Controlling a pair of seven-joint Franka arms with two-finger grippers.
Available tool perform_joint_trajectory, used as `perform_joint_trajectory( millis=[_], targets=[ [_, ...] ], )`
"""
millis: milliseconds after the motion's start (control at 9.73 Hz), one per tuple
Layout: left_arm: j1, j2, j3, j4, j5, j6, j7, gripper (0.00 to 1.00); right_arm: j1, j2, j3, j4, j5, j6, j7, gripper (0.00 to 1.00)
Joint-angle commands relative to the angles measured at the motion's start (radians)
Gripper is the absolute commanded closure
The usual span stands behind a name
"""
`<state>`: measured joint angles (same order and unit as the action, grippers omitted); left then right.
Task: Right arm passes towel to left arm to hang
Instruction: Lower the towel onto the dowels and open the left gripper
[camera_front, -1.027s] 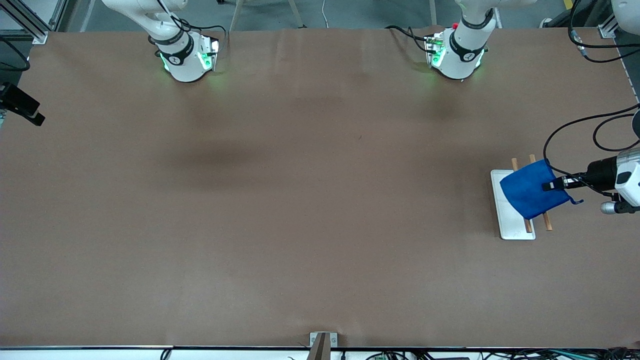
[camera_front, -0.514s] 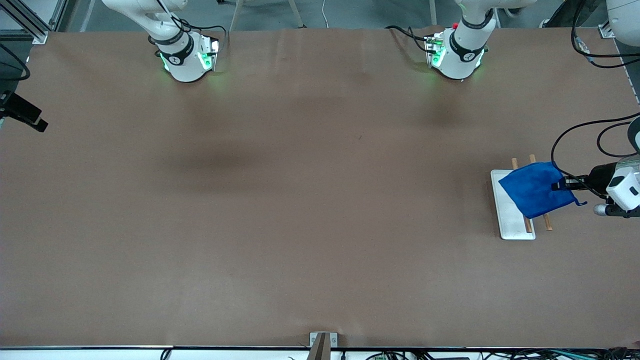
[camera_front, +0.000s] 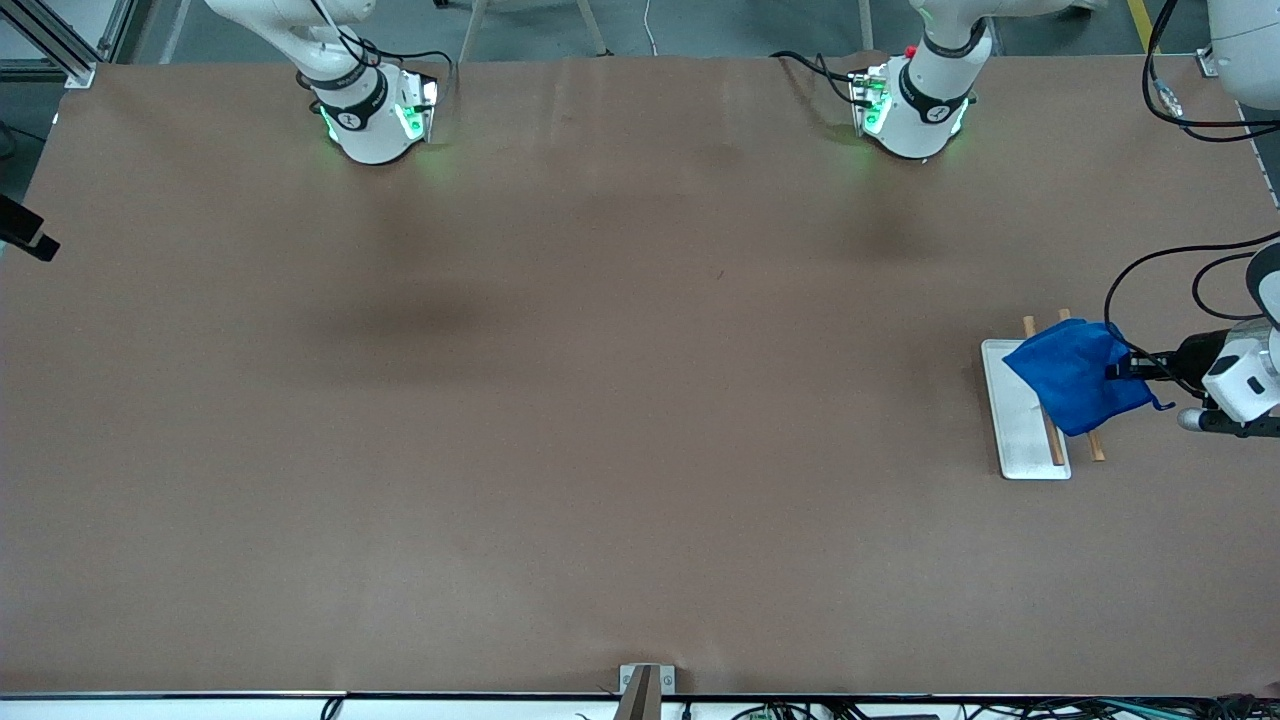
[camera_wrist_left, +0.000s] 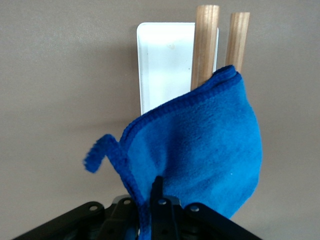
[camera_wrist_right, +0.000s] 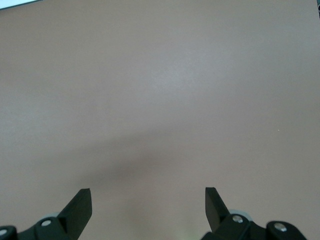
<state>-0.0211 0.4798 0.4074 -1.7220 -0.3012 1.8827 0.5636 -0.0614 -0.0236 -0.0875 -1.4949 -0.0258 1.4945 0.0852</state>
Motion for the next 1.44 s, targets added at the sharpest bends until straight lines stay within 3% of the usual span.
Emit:
perform_joint_trajectory(
  millis=[0,103,719,1027,1336],
  targets=[
    [-0.002,0.042,-0.001,0.015,0.005,0.025,0.002,0.18,-0.008,-0.001,0.006,0.002,0.009,-0.003,-0.010,0.00],
    [0.000,0.036,-0.001,0.025,0.005,0.029,0.009,0.00,-0.006,-0.001,0.006,0.002,0.009,-0.002,-0.008,0.00],
    [-0.003,-0.065,-0.016,0.159,0.022,0.027,-0.020,0.00,-0.006,-0.001,0.006,0.002,0.018,-0.003,-0.008,0.00],
    [0.006,-0.237,-0.236,0.147,0.221,0.030,-0.253,0.00,-0.006,-0.001,0.006,0.004,0.018,-0.002,-0.010,0.00],
    [0.000,-0.383,-0.390,0.125,0.225,-0.054,-0.466,0.00,-0.005,-0.001,0.006,0.004,0.015,-0.003,-0.010,0.00]
  ],
)
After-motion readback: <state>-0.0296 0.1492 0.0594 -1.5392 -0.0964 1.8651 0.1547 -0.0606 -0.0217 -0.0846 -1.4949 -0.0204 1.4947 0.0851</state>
